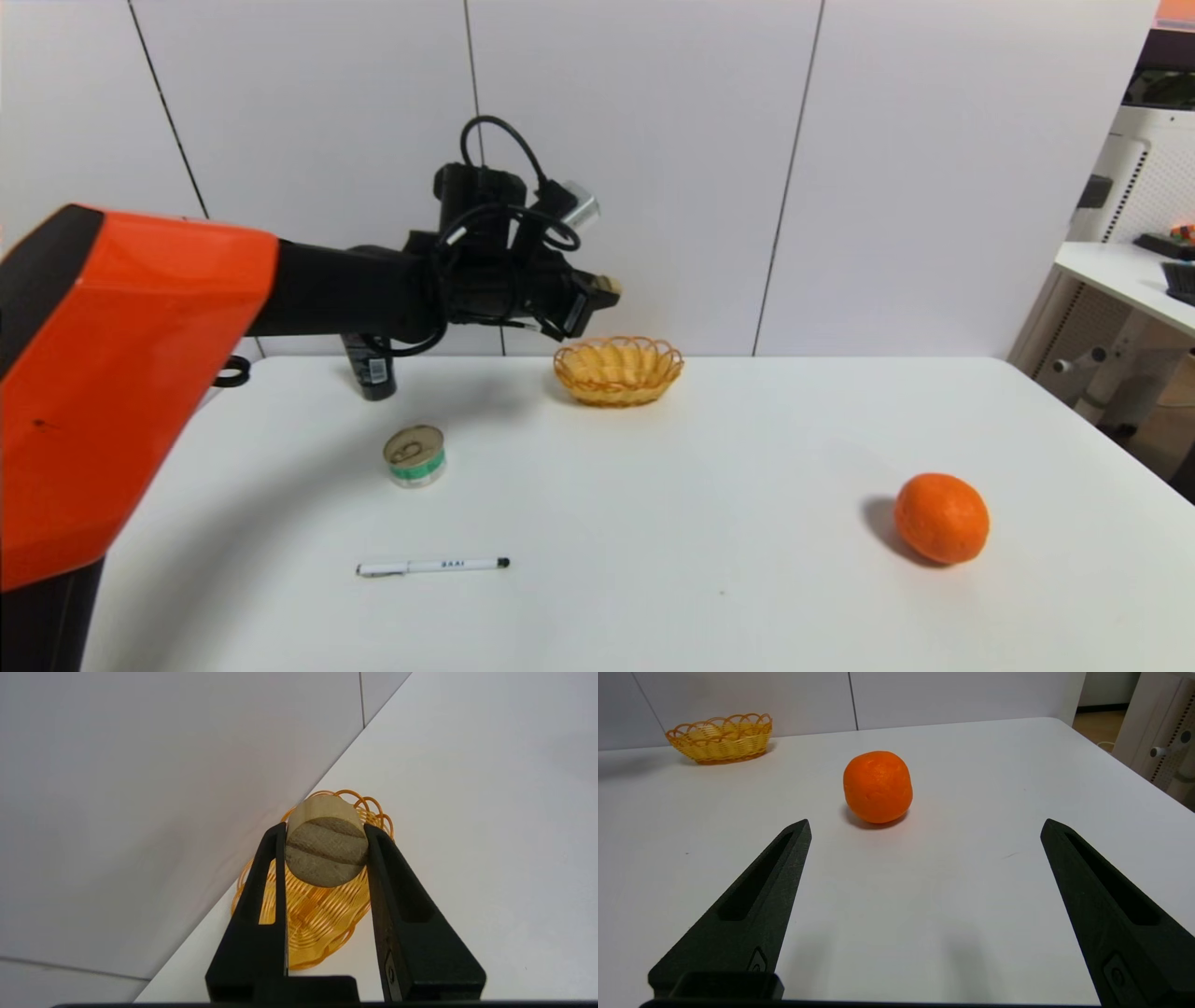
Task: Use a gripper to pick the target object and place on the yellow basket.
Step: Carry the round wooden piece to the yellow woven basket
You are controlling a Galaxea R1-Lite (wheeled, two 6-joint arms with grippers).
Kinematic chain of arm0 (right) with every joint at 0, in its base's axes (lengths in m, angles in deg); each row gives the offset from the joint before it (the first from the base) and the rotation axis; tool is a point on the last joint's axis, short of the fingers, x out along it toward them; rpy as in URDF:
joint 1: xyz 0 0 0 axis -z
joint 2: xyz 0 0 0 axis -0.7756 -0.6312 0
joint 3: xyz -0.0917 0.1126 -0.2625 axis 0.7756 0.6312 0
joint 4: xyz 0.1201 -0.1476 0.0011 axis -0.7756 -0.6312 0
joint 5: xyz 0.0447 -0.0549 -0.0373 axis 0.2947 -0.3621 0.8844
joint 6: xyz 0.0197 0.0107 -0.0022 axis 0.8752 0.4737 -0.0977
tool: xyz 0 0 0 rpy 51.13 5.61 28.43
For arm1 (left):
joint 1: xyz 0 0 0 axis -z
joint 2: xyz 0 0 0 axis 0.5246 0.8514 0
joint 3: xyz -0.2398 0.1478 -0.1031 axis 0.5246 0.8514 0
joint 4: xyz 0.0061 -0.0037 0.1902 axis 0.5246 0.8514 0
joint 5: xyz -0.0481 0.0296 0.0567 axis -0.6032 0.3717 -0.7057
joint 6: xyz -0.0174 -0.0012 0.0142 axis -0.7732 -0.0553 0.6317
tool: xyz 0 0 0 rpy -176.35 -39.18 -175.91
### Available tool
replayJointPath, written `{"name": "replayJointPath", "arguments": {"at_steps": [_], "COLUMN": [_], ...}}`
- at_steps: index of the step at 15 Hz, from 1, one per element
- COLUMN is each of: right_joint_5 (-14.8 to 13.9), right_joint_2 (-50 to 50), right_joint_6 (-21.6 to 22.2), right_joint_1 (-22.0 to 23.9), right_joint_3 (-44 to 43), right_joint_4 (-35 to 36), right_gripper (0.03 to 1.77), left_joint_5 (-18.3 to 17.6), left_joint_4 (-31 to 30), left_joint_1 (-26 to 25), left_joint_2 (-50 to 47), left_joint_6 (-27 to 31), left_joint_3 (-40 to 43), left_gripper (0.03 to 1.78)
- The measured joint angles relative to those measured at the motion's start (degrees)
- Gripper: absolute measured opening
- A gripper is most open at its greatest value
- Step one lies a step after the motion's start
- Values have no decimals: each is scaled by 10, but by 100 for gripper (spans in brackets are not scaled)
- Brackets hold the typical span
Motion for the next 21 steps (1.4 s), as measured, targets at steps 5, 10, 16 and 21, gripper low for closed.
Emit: {"name": "replayJointPath", "arguments": {"at_steps": [5, 10, 16, 21], "right_joint_5": [0, 0, 0, 0], "right_joint_2": [0, 0, 0, 0], "right_joint_6": [0, 0, 0, 0], "right_joint_1": [0, 0, 0, 0], "right_joint_3": [0, 0, 0, 0], "right_joint_4": [0, 0, 0, 0], "right_gripper": [170, 170, 170, 170], "left_joint_5": [1, 4, 4, 4], "left_joint_4": [-13, -12, -8, 7], "left_joint_1": [7, 8, 8, 8], "left_joint_2": [104, 151, 150, 147], "left_joint_6": [-3, -28, -29, -29], "left_joint_3": [-85, -107, -104, -104], "left_gripper": [51, 51, 52, 109]}}
